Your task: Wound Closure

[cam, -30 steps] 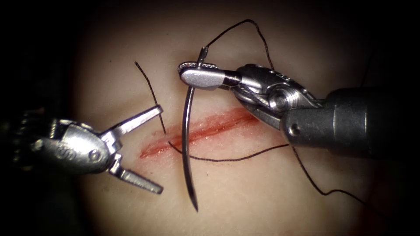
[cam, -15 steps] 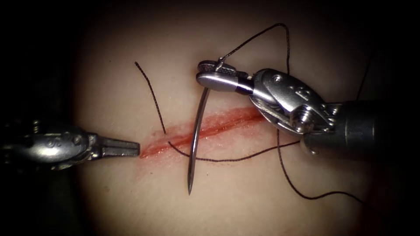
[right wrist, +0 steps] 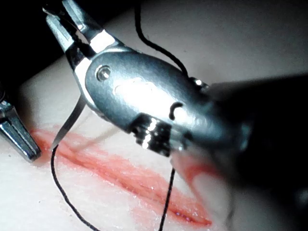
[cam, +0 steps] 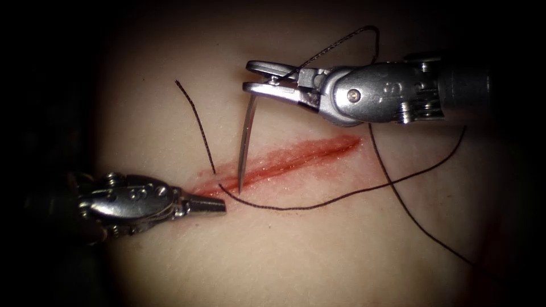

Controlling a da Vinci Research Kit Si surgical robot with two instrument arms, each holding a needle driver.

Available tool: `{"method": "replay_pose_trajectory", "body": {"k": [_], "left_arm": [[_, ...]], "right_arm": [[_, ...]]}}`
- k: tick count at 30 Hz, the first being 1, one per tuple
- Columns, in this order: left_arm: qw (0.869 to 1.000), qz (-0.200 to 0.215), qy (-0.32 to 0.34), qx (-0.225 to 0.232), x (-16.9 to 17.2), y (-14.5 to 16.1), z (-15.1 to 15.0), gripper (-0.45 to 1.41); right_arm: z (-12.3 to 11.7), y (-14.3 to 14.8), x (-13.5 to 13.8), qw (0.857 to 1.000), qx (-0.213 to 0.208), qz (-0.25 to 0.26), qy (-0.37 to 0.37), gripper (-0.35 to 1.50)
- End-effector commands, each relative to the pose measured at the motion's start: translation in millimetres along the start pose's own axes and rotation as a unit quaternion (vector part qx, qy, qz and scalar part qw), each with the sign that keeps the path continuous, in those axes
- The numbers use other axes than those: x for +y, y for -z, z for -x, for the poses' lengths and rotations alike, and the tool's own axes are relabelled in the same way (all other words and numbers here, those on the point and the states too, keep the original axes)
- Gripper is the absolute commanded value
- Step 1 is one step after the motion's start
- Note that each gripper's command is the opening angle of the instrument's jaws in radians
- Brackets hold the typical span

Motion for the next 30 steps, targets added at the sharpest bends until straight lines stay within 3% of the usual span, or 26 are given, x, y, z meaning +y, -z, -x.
{"method": "replay_pose_trajectory", "body": {"k": [1, 7, 16, 30], "left_arm": [[1.0, 0.001, -0.001, -0.003, -0.4, -0.7, 0.4, -0.45], [1.0, -0.022, -0.001, 0.003, -2.0, -0.1, 0.8, -0.45], [0.997, -0.057, -0.003, -0.046, -2.4, -0.5, 1.7, -0.45], [0.992, -0.105, -0.008, -0.074, -2.9, -2.1, 3.6, -0.45]], "right_arm": [[0.5, -1.2, 0.6, 1.0, 0.0, 0.0, 0.02, -0.35], [0.8, -1.4, 0.3, 0.999, -0.004, 0.005, 0.032, -0.35], [0.5, -1.7, 0.2, 1.0, -0.014, 0.008, 0.02, -0.35], [-0.7, -3.0, -1.0, 0.999, -0.036, 0.017, 0.012, -0.35]]}}
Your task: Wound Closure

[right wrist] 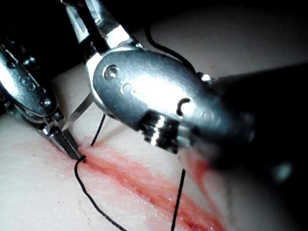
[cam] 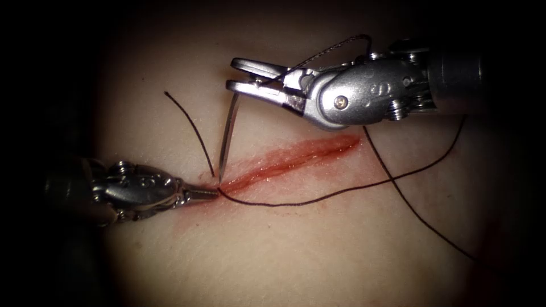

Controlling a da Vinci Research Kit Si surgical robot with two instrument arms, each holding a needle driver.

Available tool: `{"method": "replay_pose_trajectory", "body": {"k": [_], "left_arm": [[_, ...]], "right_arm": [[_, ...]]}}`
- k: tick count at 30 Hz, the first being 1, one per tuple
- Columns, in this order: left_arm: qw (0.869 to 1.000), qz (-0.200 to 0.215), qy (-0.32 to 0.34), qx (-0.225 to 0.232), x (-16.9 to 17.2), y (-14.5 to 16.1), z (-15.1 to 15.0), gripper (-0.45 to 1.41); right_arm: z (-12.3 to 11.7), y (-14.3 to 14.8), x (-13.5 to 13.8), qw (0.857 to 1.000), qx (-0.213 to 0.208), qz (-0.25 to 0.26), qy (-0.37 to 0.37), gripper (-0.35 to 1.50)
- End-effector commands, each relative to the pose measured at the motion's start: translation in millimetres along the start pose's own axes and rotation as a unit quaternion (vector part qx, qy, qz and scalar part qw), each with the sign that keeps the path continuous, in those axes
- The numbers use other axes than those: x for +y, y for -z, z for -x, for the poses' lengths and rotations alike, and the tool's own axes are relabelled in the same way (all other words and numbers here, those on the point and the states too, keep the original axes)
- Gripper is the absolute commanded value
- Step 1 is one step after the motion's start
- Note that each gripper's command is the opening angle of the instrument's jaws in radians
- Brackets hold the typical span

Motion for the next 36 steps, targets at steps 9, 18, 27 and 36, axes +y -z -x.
{"method": "replay_pose_trajectory", "body": {"k": [9, 18, 27, 36], "left_arm": [[0.999, -0.023, 0.006, -0.033, 0.5, -1.1, 0.1, -0.45], [0.987, 0.113, 0.09, -0.075, 0.8, -2.1, 0.2, -0.45], [0.938, 0.236, 0.248, -0.058, 0.6, -1.3, 0.0, -0.45], [0.906, 0.293, 0.305, -0.018, 0.1, -0.4, -1.2, -0.45]], "right_arm": [[0.5, -1.4, 0.1, 0.999, -0.002, -0.043, 0.025, -0.35], [3.1, -2.3, 1.2, 0.991, 0.041, -0.126, 0.029, -0.35], [4.7, -3.4, 1.4, 0.99, 0.038, -0.132, 0.039, -0.35], [6.1, -3.5, 0.2, 0.987, 0.03, -0.148, 0.053, -0.35]]}}
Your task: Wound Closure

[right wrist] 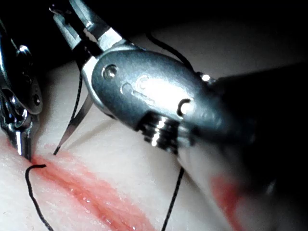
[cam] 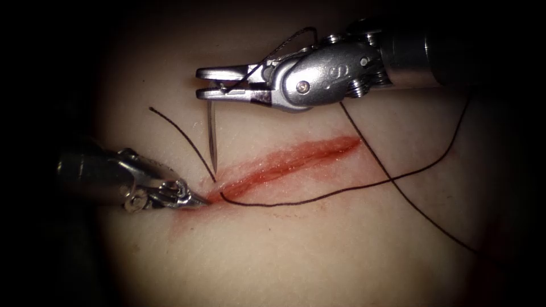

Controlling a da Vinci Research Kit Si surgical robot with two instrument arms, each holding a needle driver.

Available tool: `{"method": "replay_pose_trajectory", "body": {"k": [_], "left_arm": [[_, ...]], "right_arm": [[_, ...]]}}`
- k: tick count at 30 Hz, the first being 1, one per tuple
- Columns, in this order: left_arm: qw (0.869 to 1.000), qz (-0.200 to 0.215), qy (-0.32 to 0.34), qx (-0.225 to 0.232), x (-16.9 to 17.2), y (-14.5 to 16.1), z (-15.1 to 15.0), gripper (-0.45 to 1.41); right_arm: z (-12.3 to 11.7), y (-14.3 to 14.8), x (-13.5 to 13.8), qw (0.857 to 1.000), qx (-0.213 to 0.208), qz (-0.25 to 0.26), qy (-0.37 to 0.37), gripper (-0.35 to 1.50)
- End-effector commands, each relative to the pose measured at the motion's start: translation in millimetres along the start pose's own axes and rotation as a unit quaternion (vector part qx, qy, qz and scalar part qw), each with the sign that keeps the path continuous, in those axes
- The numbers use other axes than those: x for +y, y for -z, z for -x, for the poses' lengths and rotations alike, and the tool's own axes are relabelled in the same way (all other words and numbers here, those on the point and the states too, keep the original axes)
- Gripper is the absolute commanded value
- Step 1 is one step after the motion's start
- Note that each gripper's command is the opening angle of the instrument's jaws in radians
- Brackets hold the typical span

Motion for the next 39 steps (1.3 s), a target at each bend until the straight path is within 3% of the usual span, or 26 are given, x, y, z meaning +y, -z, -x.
{"method": "replay_pose_trajectory", "body": {"k": [1, 14, 21, 28, 39], "left_arm": [[1.0, 0.004, 0.004, 0.001, -0.1, -0.5, -0.1, -0.45], [1.0, 0.016, 0.007, 0.012, 0.6, -0.3, -0.4, -0.45], [1.0, 0.015, 0.006, 0.011, 0.4, -0.6, -0.1, -0.45], [1.0, 0.016, 0.007, 0.01, 0.7, -0.7, -0.1, -0.45], [1.0, 0.017, 0.007, 0.005, 0.9, -0.9, 0.0, -0.45]], "right_arm": [[0.9, -0.9, -0.1, 1.0, 0.002, 0.002, -0.007, -0.35], [1.7, -1.3, -1.2, 0.996, 0.0, 0.007, -0.084, -0.35], [-0.4, -1.0, 0.9, 0.996, 0.008, 0.015, -0.089, -0.35], [-1.0, -1.4, 1.2, 0.998, 0.01, 0.017, -0.062, -0.35], [-2.5, -0.8, 3.3, 0.999, -0.002, 0.016, 0.051, -0.35]]}}
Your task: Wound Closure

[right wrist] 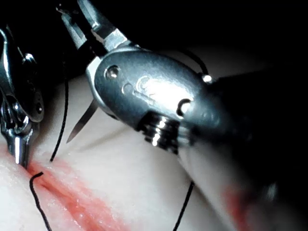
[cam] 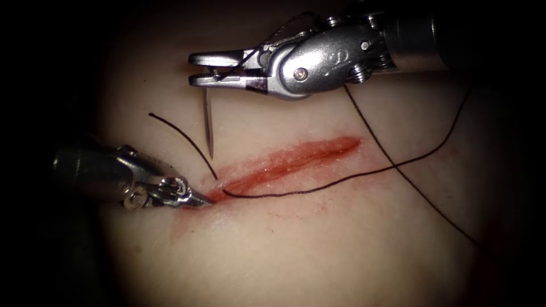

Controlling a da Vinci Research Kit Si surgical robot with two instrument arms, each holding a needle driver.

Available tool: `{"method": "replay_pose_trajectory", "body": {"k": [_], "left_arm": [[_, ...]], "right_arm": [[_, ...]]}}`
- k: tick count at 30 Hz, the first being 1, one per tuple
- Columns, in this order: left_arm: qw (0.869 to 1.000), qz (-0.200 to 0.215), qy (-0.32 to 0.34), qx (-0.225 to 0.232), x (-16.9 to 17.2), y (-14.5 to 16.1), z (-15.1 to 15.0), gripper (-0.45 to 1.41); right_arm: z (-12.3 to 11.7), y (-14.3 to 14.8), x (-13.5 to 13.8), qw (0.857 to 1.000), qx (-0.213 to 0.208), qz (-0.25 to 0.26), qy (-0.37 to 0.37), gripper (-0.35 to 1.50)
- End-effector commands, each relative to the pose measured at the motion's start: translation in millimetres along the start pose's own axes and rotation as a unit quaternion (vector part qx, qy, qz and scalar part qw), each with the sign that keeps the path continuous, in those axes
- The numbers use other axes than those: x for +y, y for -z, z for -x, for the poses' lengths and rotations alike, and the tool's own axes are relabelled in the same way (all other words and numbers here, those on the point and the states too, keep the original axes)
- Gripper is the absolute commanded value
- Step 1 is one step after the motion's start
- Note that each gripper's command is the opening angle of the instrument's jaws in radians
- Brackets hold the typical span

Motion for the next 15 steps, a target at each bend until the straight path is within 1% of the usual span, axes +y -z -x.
{"method": "replay_pose_trajectory", "body": {"k": [1, 5, 9, 15], "left_arm": [[1.0, 0.0, 0.0, -0.001, -0.4, -0.7, 0.0, -0.45], [1.0, 0.0, 0.0, -0.003, -0.4, -0.7, 0.1, -0.45], [1.0, 0.001, 0.002, -0.004, -0.4, -0.7, 0.1, -0.45], [1.0, 0.001, 0.002, -0.005, -0.3, -0.7, 0.1, -0.45]], "right_arm": [[0.3, -0.8, 0.6, 1.0, 0.0, -0.003, 0.006, -0.35], [0.1, -0.8, 0.7, 1.0, -0.002, -0.004, 0.008, -0.35], [-0.7, -0.3, 0.6, 0.998, 0.005, 0.0, -0.061, -0.35], [-0.9, -0.5, -0.4, 0.997, 0.01, 0.0, -0.082, -0.35]]}}
